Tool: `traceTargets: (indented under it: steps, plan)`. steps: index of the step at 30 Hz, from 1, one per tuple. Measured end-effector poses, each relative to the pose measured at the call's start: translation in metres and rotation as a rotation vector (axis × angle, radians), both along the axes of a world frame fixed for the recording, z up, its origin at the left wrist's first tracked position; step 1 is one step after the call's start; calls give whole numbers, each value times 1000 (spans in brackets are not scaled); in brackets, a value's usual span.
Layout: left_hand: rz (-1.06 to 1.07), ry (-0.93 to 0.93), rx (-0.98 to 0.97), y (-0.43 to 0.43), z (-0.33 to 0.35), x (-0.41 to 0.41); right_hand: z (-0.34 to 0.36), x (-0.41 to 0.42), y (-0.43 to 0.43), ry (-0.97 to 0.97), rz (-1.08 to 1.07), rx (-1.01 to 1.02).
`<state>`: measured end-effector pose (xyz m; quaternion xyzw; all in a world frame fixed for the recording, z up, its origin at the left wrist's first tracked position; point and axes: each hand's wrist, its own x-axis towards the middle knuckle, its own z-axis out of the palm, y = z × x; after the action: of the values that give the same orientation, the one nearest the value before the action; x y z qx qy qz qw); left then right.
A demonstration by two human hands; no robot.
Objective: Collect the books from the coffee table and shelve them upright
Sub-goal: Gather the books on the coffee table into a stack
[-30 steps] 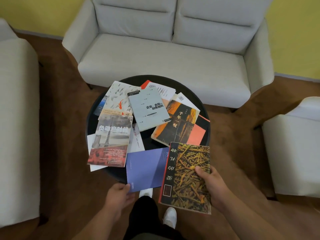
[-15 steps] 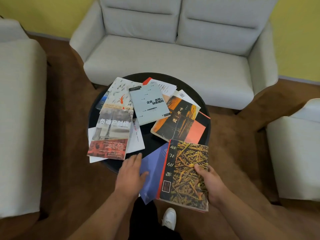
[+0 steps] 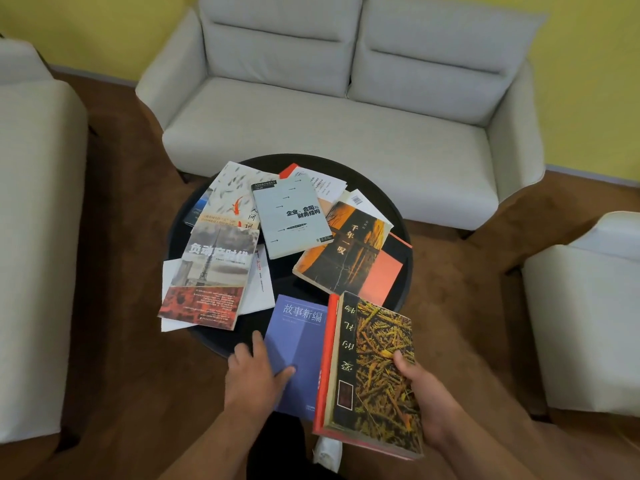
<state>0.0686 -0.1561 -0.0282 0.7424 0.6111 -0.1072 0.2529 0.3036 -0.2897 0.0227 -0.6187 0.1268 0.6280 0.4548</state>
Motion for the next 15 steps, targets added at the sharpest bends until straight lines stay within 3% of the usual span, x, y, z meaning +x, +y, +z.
traceTargets:
  steps: [2, 4, 5, 7, 12, 15]
  plan:
    - [-94, -228, 105, -4, 22, 8, -3, -4, 6, -2, 9, 22]
    - [27, -633, -205, -10, 51, 21, -8, -9, 15, -14, 20, 27]
    - [115, -758, -422, -12, 62, 28, -11, -12, 19, -16, 22, 26]
    - [229, -873, -619, -13, 59, 32, -17, -21, 24, -10, 22, 22]
    - [117, -676, -450, 4, 35, 16, -33, -46, 30, -45, 43, -24]
    - [8, -373, -236, 11, 17, 5, -40, -56, 34, -49, 31, -30]
